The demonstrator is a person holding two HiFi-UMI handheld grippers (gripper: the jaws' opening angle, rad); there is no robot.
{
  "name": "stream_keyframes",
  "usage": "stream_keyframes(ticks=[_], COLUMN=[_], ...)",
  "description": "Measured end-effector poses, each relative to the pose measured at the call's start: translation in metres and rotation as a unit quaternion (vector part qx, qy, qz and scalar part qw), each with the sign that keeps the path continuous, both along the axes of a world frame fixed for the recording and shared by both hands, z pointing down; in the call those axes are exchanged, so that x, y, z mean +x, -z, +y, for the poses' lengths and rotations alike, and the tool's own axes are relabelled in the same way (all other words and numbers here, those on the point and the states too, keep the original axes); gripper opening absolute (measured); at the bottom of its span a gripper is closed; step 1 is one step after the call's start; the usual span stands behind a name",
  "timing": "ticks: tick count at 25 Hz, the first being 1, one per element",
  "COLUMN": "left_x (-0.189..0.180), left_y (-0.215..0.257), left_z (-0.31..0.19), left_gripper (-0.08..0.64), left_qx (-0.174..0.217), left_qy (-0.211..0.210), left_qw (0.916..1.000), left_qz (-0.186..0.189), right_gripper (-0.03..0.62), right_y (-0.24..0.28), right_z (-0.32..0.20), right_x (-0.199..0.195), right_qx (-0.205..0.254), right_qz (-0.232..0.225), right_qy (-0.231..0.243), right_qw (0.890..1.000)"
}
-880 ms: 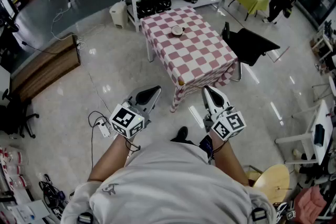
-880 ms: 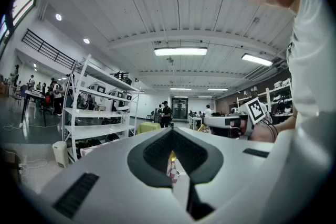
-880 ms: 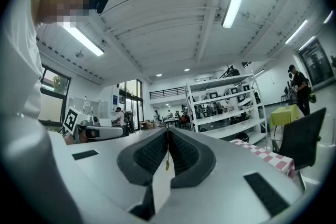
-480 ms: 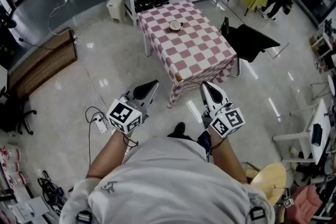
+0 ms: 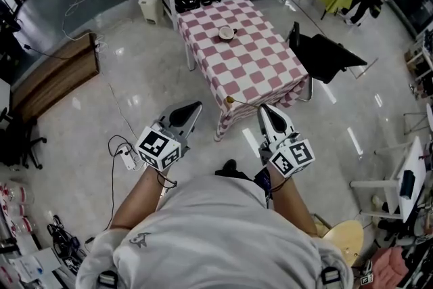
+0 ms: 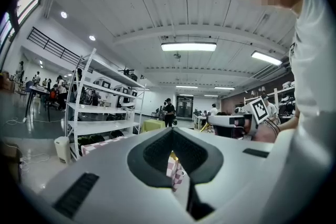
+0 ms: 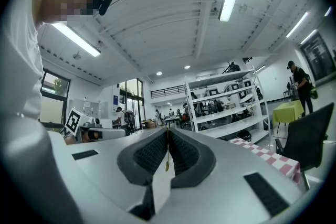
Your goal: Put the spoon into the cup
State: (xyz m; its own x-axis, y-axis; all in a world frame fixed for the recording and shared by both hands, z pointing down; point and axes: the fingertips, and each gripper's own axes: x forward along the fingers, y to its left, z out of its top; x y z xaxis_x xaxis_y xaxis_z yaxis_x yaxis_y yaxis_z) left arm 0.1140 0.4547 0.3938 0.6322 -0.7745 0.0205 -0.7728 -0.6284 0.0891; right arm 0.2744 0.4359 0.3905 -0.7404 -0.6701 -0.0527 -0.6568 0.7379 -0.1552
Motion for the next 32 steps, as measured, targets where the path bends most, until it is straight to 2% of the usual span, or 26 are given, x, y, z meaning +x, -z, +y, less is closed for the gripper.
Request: stream_keyframes(ticks=[8, 13, 17, 24, 27, 32], left_x=[0.036, 0.063, 0.077, 0.075, 0.066, 0.049], left_y=[-0.003, -0.007, -0.012, -0.013, -0.010, -0.006], left_z=[-0.074, -0.112, -0.127, -0.152, -0.166, -0.180], left_gripper=[0.014, 0.012, 0.012, 0.013, 0.012, 0.013], left_qx=[0.000, -0.002, -0.005, -0.007, -0.002, 0.002], left_qy=[0.023, 0.055, 0.052, 0.048, 0.044, 0.031], left_qw=[0.9997, 0.9978, 0.9983, 0.9984, 0.9986, 0.9994], left_qz=[-0.004, -0.036, -0.025, -0.030, -0.027, -0.014], right_gripper=[0.034, 0.034, 0.034, 0.034, 0.034, 0.034], right_y=[-0.003, -0.002, -0.006, -0.010, -0.007, -0.005], right_z=[-0.076, -0.111, -0.134, -0.160, -0.171, -0.182], right_x=[0.040, 0.057, 0.064, 0.060, 0.050, 0.026], right_qx=[-0.007, -0.005, -0.011, -0.015, -0.007, -0.023], right_qz=[0.001, 0.003, -0.001, -0.006, -0.002, -0.011], right_qy=[0.015, 0.046, 0.058, 0.062, 0.060, 0.060], right_qw=[1.000, 0.999, 0.998, 0.998, 0.998, 0.998])
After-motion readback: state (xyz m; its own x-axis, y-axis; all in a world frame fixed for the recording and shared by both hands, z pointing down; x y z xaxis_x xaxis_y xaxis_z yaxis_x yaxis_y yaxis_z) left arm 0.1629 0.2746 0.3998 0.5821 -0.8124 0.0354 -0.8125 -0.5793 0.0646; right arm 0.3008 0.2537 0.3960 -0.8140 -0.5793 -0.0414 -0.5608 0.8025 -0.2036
